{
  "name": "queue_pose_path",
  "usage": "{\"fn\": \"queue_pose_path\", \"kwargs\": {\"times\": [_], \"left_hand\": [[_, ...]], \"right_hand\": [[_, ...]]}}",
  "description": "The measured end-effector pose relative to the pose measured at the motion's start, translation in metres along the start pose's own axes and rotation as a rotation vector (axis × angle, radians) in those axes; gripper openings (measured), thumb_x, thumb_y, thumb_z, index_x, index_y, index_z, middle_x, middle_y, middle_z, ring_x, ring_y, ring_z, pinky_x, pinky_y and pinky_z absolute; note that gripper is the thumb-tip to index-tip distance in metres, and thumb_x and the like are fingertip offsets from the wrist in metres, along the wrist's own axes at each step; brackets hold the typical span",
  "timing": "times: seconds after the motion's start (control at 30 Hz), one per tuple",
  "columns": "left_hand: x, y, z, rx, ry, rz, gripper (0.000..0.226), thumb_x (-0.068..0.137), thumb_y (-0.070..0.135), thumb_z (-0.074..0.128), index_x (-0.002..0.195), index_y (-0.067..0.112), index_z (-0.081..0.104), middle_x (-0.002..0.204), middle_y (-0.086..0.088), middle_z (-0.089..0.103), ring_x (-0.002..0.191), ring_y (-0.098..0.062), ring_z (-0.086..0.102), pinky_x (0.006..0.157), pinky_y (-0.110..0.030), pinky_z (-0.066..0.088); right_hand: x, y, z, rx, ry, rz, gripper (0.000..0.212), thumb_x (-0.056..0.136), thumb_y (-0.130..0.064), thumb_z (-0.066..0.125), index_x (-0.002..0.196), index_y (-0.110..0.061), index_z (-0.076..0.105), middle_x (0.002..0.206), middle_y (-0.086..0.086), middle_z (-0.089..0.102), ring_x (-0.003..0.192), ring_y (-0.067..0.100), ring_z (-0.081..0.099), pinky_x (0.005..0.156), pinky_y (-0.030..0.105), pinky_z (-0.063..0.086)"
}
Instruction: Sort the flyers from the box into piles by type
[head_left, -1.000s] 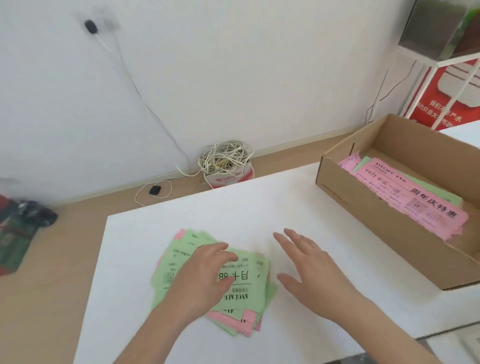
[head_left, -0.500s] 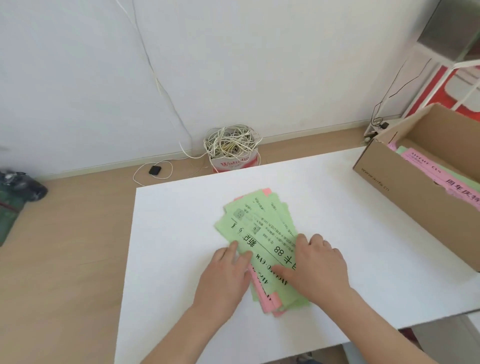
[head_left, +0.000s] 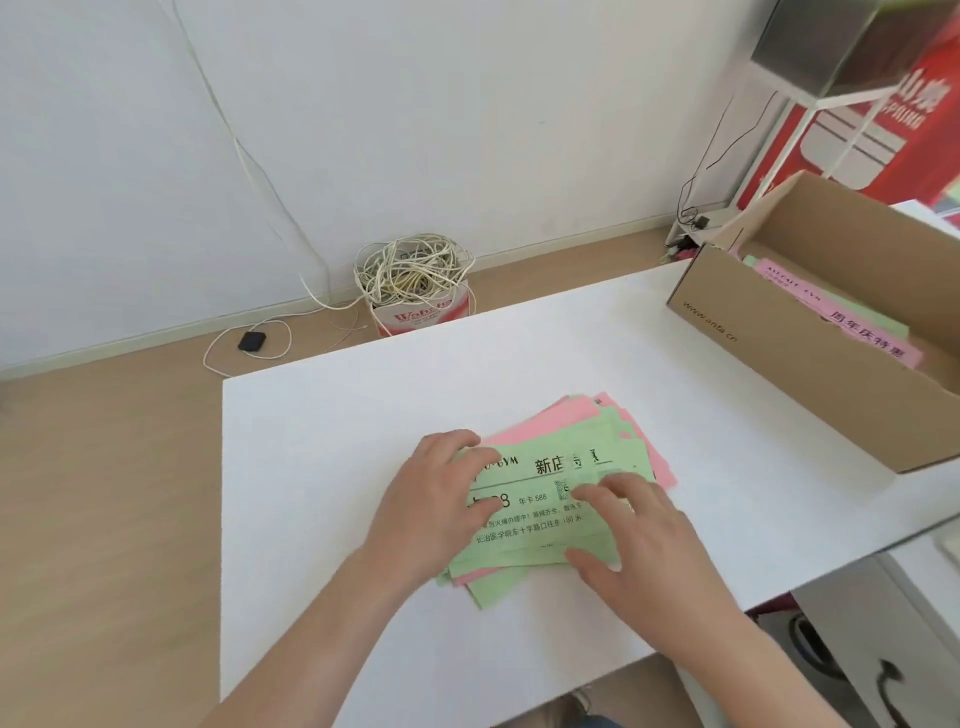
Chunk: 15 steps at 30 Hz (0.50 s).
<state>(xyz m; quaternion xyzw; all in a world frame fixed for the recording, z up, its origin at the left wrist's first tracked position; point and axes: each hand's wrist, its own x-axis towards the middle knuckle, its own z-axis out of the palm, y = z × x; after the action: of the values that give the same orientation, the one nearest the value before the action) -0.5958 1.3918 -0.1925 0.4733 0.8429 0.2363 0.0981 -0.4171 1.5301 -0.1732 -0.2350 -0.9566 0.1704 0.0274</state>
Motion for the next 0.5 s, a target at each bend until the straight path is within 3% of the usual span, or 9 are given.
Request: {"fn": "queue_pose_path", "kwargs": {"times": [0.07,0.1,0.17,0.23,0.3,0.33,0.43,0.5], "left_hand": [[-0.024,-0.005,0.0,0.012,-0.033,-0.03,0.057,0.077,0.041,0.073,0.129,0.024,0.056,0.142,0.005,0.043,0.13,-0.012,0.033,0.106,-0.021,0.026],[-0.034,-0.008,0.004,0.043,-0.077,-0.036,0.064,0.078,0.046,0.07,0.135,0.025,0.05,0.148,0.006,0.036,0.136,-0.012,0.027,0.109,-0.021,0.019],[-0.045,-0.011,0.01,0.152,-0.139,-0.056,0.073,0.079,0.062,0.055,0.141,0.026,0.042,0.154,0.007,0.026,0.142,-0.013,0.024,0.114,-0.024,0.011],[-0.049,-0.012,0.011,0.228,-0.18,-0.065,0.075,0.075,0.069,0.039,0.133,0.024,0.053,0.145,0.005,0.044,0.132,-0.014,0.043,0.109,-0.032,0.03],[-0.047,-0.009,0.009,0.27,-0.187,-0.034,0.071,0.075,0.069,0.033,0.119,0.023,0.065,0.129,0.006,0.06,0.118,-0.011,0.057,0.092,-0.029,0.048],[-0.046,-0.009,0.006,0.292,-0.193,-0.01,0.069,0.075,0.068,0.031,0.112,0.025,0.069,0.123,0.008,0.064,0.112,-0.009,0.061,0.084,-0.024,0.052],[-0.04,-0.008,-0.003,0.287,-0.228,0.028,0.064,0.075,0.067,0.029,0.1,0.028,0.073,0.113,0.012,0.068,0.103,-0.005,0.065,0.07,-0.017,0.054],[-0.038,-0.005,-0.013,0.266,-0.268,0.056,0.059,0.08,0.064,0.033,0.105,0.027,0.071,0.118,0.011,0.066,0.108,-0.005,0.063,0.077,-0.017,0.053]], "right_hand": [[0.01,0.012,-0.006,-0.147,-0.177,-0.015,0.077,0.08,-0.058,0.059,0.145,-0.039,0.023,0.152,0.005,0.021,0.143,0.029,0.017,0.108,0.046,0.031],[0.017,0.017,-0.007,-0.199,-0.254,-0.029,0.083,0.082,-0.062,0.053,0.148,-0.042,0.008,0.158,0.004,0.003,0.147,0.027,-0.002,0.115,0.045,0.019],[0.026,0.022,-0.005,-0.257,-0.308,-0.085,0.084,0.084,-0.065,0.049,0.149,-0.043,0.001,0.159,0.004,-0.006,0.147,0.026,-0.011,0.118,0.044,0.011],[0.03,0.022,-0.003,-0.315,-0.323,-0.16,0.082,0.078,-0.064,0.059,0.147,-0.039,0.021,0.157,0.012,0.017,0.145,0.032,0.016,0.113,0.049,0.025],[0.034,0.025,0.004,-0.353,-0.309,-0.196,0.081,0.064,-0.063,0.074,0.133,-0.03,0.048,0.138,0.02,0.05,0.124,0.036,0.052,0.094,0.05,0.048],[0.037,0.026,0.007,-0.37,-0.291,-0.21,0.08,0.058,-0.062,0.078,0.126,-0.027,0.057,0.127,0.022,0.058,0.114,0.037,0.06,0.084,0.048,0.054],[0.042,0.026,0.006,-0.427,-0.261,-0.252,0.068,0.059,-0.06,0.078,0.115,-0.022,0.066,0.114,0.022,0.065,0.101,0.036,0.066,0.067,0.042,0.059],[0.043,0.029,0.002,-0.414,-0.235,-0.291,0.056,0.075,-0.061,0.054,0.116,-0.023,0.066,0.114,0.02,0.065,0.101,0.033,0.066,0.062,0.038,0.06]]}}
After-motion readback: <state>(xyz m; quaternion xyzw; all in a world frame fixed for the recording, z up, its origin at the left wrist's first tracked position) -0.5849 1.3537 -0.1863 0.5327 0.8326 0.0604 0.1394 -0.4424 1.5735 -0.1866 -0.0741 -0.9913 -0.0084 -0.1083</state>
